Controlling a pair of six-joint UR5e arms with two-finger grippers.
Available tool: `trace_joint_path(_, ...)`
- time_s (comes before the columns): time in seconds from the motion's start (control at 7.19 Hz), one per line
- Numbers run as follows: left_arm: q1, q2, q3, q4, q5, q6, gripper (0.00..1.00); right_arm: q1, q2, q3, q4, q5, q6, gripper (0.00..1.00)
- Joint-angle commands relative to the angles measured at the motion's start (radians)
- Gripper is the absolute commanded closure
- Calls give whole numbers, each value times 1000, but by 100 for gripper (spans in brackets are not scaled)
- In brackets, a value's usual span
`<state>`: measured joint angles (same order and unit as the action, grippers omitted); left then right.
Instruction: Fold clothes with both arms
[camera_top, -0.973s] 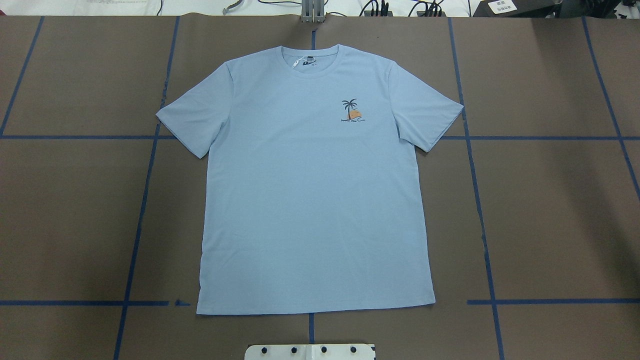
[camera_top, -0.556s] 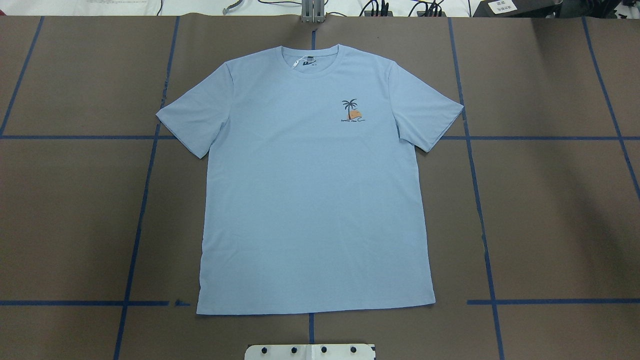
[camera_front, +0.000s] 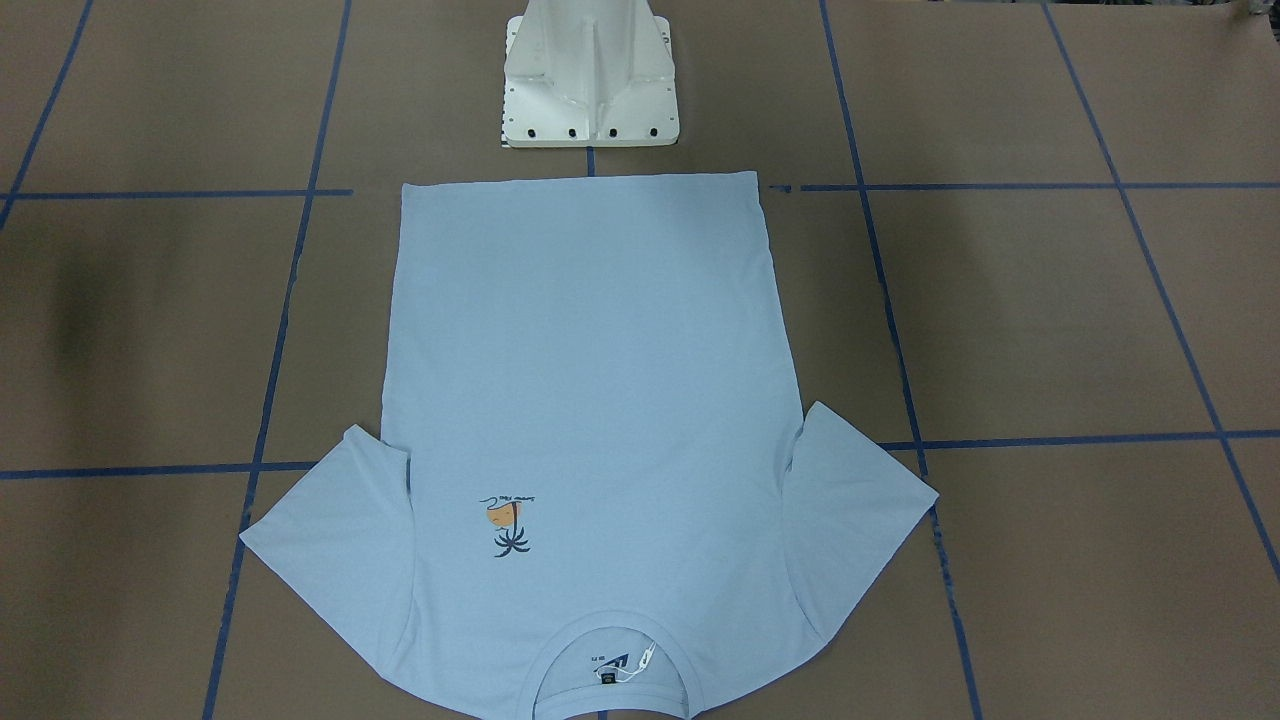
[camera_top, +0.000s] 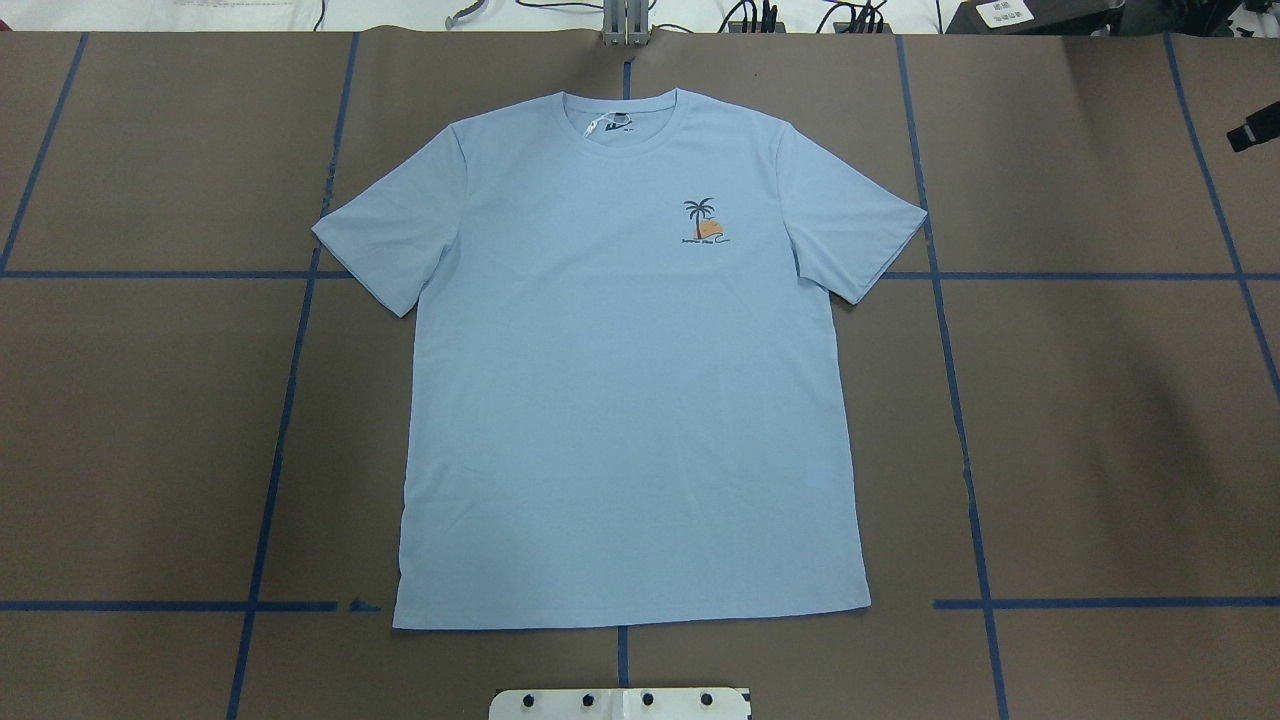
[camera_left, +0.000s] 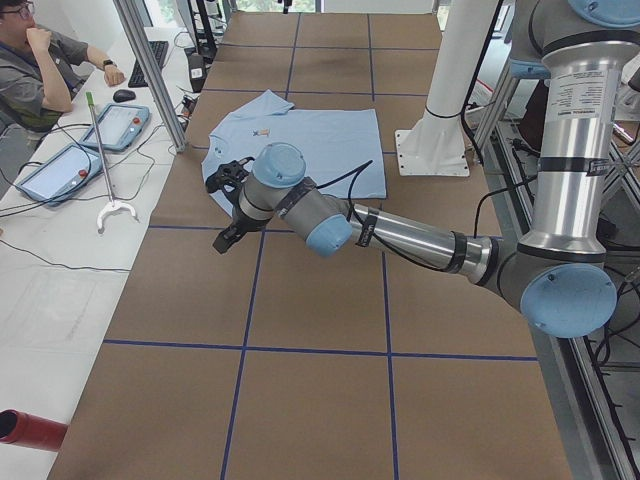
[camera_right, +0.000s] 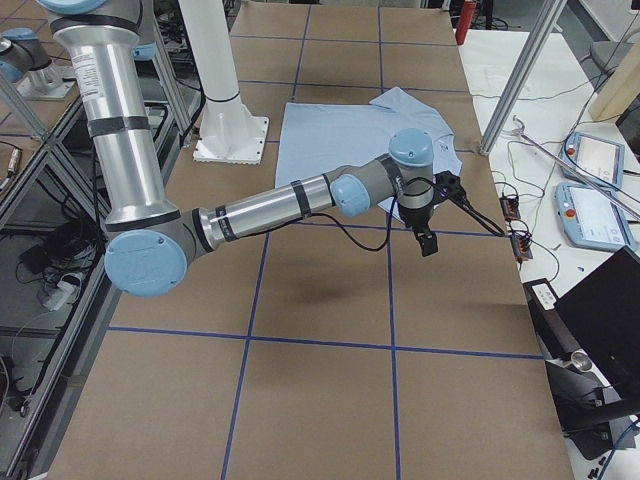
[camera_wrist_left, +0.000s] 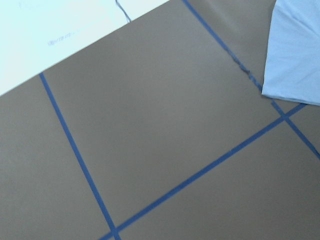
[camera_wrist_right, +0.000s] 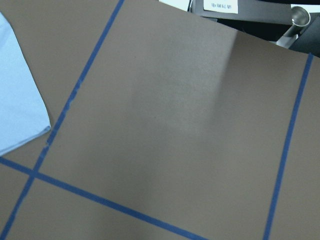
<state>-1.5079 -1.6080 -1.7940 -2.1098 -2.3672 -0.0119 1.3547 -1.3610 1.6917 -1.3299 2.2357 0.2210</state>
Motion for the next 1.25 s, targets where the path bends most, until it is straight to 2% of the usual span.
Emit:
trace_joint_path(0.0,-2,-4,2,-26,-1,-19,0,-148,112,-175,317,-104,457,1)
trace_joint_path(0.14,-2,-4,2,-26,-1,-19,0,-219,188,-290,428,-173,598,11)
trace_joint_path(0.28,-2,-4,-4,-26,-1,-19,0,-314,241,-369,502,-291,701,14)
trace_joint_path(0.42,-2,-3,-8,-26,-3,-20,0,-401,262,-421,576,-388,791,17)
trace_joint_path(0.56,-2,-3,-8,-26,-1,-19,0,-449,264,-450,616,-445,828,20)
trace_joint_path(0.7,0,-3,-8,-26,-1,-19,0,-485,264,-475,617,-505,830,21)
trace_joint_path(1.11,0,-3,-10,-26,-1,-20,0,-497,258,-481,621,-515,830,23)
